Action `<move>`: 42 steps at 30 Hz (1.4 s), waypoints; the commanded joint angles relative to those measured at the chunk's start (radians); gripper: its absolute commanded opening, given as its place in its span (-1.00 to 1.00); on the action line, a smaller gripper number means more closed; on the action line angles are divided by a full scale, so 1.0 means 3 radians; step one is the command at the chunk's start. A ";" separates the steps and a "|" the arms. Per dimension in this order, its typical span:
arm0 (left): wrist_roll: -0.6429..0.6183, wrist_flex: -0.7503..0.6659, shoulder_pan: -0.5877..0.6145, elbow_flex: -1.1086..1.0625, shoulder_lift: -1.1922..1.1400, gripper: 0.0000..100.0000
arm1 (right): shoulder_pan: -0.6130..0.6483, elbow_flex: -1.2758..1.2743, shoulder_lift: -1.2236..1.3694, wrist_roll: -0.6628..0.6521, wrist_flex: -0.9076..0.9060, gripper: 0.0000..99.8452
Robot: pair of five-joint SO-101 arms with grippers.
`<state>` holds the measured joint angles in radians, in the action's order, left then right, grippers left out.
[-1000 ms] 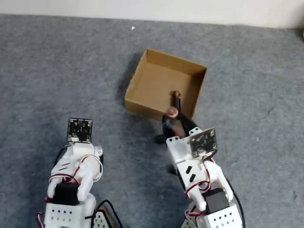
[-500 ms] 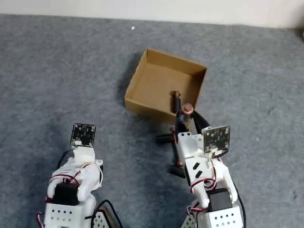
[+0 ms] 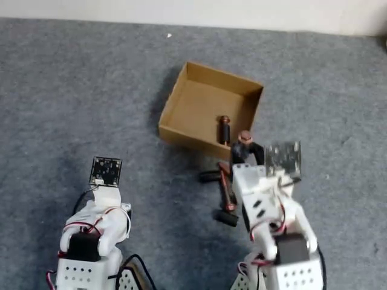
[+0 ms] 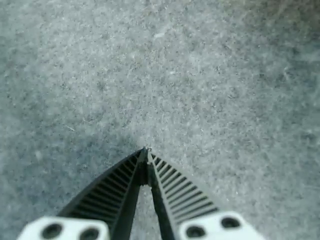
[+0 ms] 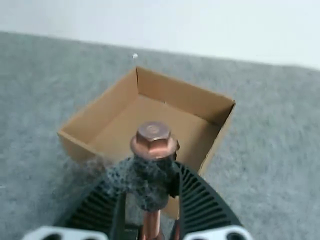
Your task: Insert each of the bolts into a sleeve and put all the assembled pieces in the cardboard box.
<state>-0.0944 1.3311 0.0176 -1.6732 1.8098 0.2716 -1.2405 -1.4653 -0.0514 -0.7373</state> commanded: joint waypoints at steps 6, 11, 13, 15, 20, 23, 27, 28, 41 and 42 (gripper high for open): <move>0.0026 0.0015 0.0033 -0.0074 0.0008 -0.99 | -0.0054 0.1685 0.2314 0.0005 0.0008 -0.99; 0.0026 0.0015 0.0033 -0.0074 0.0008 -0.99 | -0.0059 0.2616 0.3511 0.0005 0.0008 -0.99; 0.0026 0.0015 0.0033 -0.0074 0.0008 -0.99 | -0.0059 0.2984 0.3987 0.0005 0.0008 -0.99; 0.0026 0.0015 0.0033 -0.0074 0.0008 -0.99 | -0.0059 0.3322 0.4422 0.0005 0.0008 -0.99; 0.0026 0.0015 0.0033 -0.0074 0.0008 -0.99 | -0.0059 0.4023 0.5255 0.0005 -0.0003 -0.99; 0.0026 0.0015 0.0033 -0.0074 0.0008 -0.99 | -0.0059 0.4273 0.5521 0.0005 -0.0013 -0.99; 0.0026 0.0015 0.0033 -0.0074 0.0008 -0.99 | -0.0043 0.4437 0.5623 0.0005 -0.0350 -0.95; 0.0026 0.0015 0.0033 -0.0074 0.0008 -0.99 | -0.0038 0.4468 0.5623 0.0005 -0.0463 -0.89; 0.0026 0.0015 0.0033 -0.0074 0.0008 -0.99 | 0.0018 0.5250 0.5608 -0.0527 -0.2166 -0.90; 0.0026 0.0015 0.0033 -0.0074 0.0008 -0.99 | 0.0023 0.5322 0.5608 -0.0563 -0.2309 -0.94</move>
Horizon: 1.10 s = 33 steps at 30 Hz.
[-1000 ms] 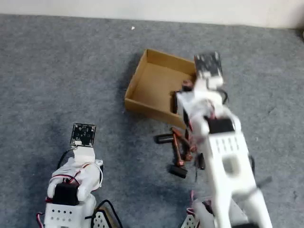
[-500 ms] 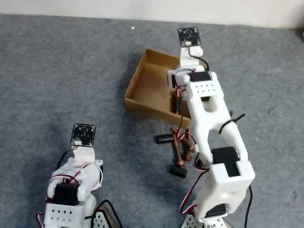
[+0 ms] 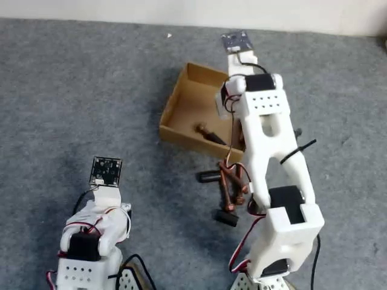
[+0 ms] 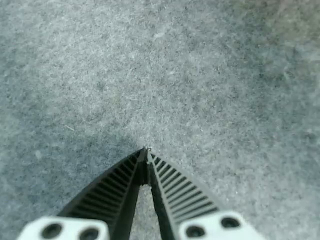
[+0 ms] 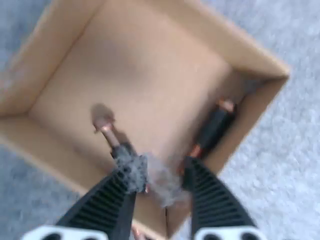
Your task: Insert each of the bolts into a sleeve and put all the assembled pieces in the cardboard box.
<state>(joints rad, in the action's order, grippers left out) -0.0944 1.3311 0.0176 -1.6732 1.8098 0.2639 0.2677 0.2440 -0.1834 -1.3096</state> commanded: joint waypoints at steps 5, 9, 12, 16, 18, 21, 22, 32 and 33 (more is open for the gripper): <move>0.0026 0.0015 0.0033 -0.0074 0.0008 -0.99 | 0.0100 0.0616 -0.0090 -0.0138 -0.1271 -0.99; 0.0026 0.0015 0.0033 -0.0074 0.0008 -0.99 | 0.0064 0.0703 -0.0366 -0.0143 -0.1511 -0.99; 0.0026 0.0015 0.0033 -0.0074 0.0008 -0.99 | 0.0013 0.0161 -0.0892 -0.0143 -0.1501 -0.99; 0.0026 0.0015 0.0033 -0.0074 0.0008 -0.99 | 0.0043 -0.0739 -0.1695 -0.0118 -0.1460 -0.99; 0.0026 0.0015 0.0033 -0.0074 0.0008 -0.99 | 0.0018 -0.1194 -0.2023 -0.0092 -0.1343 -0.99; 0.0026 0.0015 0.0033 -0.0074 0.0008 -0.99 | -0.0059 -0.1885 -0.2319 0.0261 -0.1148 -0.99; 0.0026 0.0015 0.0033 -0.0074 0.0008 -0.99 | -0.0074 -0.2094 -0.2365 0.0368 -0.1102 -0.99; 0.0026 0.0015 0.0033 -0.0074 0.0008 -0.99 | -0.0350 -0.3322 -0.2417 0.0706 -0.0279 -0.99; 0.0026 0.0015 0.0033 -0.0074 0.0008 -0.99 | -0.0417 -0.3383 -0.2417 0.0721 -0.0166 -0.99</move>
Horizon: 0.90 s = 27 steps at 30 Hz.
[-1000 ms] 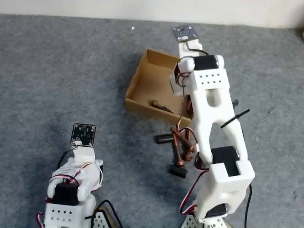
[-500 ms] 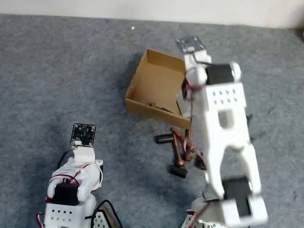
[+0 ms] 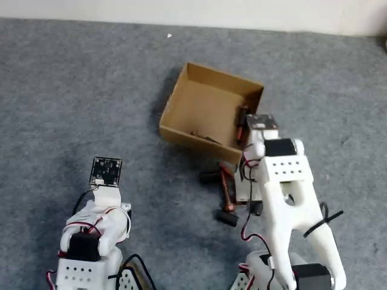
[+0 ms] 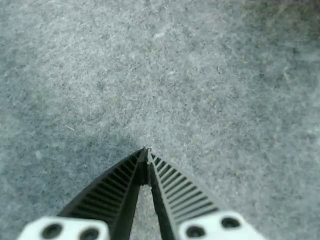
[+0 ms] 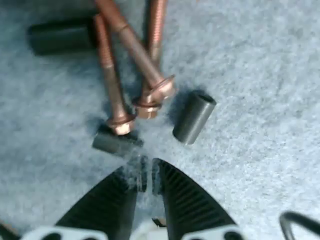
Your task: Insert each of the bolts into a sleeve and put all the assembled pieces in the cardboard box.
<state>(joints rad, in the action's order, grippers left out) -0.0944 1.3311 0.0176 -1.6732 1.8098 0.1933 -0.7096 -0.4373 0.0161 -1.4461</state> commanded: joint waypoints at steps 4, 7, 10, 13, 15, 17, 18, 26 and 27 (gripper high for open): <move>0.0026 0.0015 0.0033 -0.0074 0.0008 -0.99 | -0.0345 -0.0320 -0.0120 0.0056 0.0637 -0.98; 0.0026 0.0015 0.0033 -0.0074 0.0008 -0.99 | -0.0350 -0.0504 -0.0120 0.0061 0.0775 -0.98; 0.0026 0.0015 0.0033 -0.0074 0.0008 -0.99 | -0.0355 -0.0657 -0.0115 0.0066 0.1046 -0.98; 0.0026 0.0015 0.0033 -0.0074 0.0008 -0.99 | -0.0396 -0.0836 -0.0110 0.0113 0.1332 -0.94; 0.0026 0.0015 0.0033 -0.0074 0.0008 -0.99 | -0.0422 -0.0877 -0.0110 0.0327 0.1327 -0.83; 0.0026 0.0015 0.0033 -0.0074 0.0008 -0.99 | -0.0427 -0.0877 -0.0115 0.0491 0.1184 -0.73; 0.0026 0.0015 0.0033 -0.0074 0.0008 -0.99 | -0.0417 -0.0877 -0.0115 0.0542 0.1102 -0.70; 0.0026 0.0015 0.0033 -0.0074 0.0008 -0.99 | -0.0432 -0.0642 -0.0115 0.0604 0.0913 -0.69; 0.0026 0.0015 0.0033 -0.0074 0.0008 -0.99 | -0.0448 -0.0637 -0.0115 0.0604 0.0852 -0.69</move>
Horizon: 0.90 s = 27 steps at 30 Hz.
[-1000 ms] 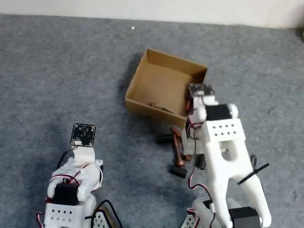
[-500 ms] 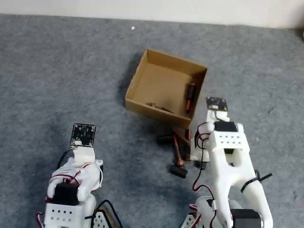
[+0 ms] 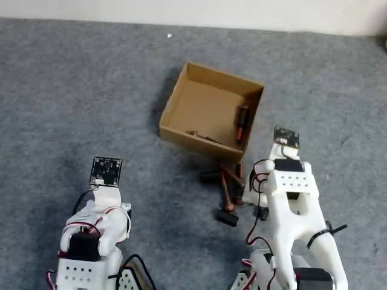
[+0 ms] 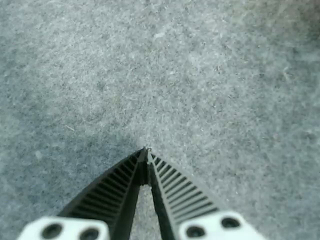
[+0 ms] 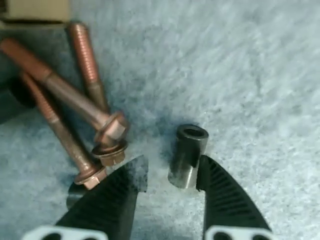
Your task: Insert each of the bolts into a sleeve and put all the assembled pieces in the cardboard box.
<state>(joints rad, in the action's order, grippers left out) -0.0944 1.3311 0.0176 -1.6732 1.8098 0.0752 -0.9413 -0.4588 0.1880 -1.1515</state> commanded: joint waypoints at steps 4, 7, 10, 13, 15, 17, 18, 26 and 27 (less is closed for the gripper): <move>0.0026 0.0015 0.0033 -0.0074 0.0008 -0.99 | -0.0064 0.0141 -0.0054 0.0031 -0.0330 -0.69; 0.0026 0.0015 0.0033 -0.0074 0.0008 -0.99 | -0.0074 0.0110 -0.0038 0.0031 -0.0248 -0.69; 0.0026 0.0015 0.0033 -0.0074 0.0008 -0.99 | -0.0187 0.0105 -0.0038 0.0026 -0.0100 -0.69; 0.0026 0.0015 0.0033 -0.0074 0.0008 -0.99 | -0.0284 0.0095 -0.0038 0.0015 0.0105 -0.69; 0.0026 0.0015 0.0033 -0.0074 0.0008 -0.99 | -0.0299 0.0038 0.0013 0.0015 0.0141 -0.69; 0.0026 0.0015 0.0033 -0.0074 0.0008 -0.99 | -0.0289 0.0003 0.0161 0.0020 0.0151 -0.69; 0.0026 0.0015 0.0033 -0.0074 0.0008 -0.99 | -0.0284 0.0003 0.0253 0.0020 0.0197 -0.69; 0.0026 0.0015 0.0033 -0.0074 0.0008 -0.99 | -0.0299 0.0008 0.0944 0.0015 0.0514 -0.71; 0.0026 0.0015 0.0033 -0.0074 0.0008 -0.99 | -0.0299 0.0008 0.0959 0.0010 0.0509 -0.75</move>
<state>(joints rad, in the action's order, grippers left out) -0.0944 1.3311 0.0176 -1.6732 1.8098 -0.0015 -0.9275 -0.2148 0.1880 -1.0273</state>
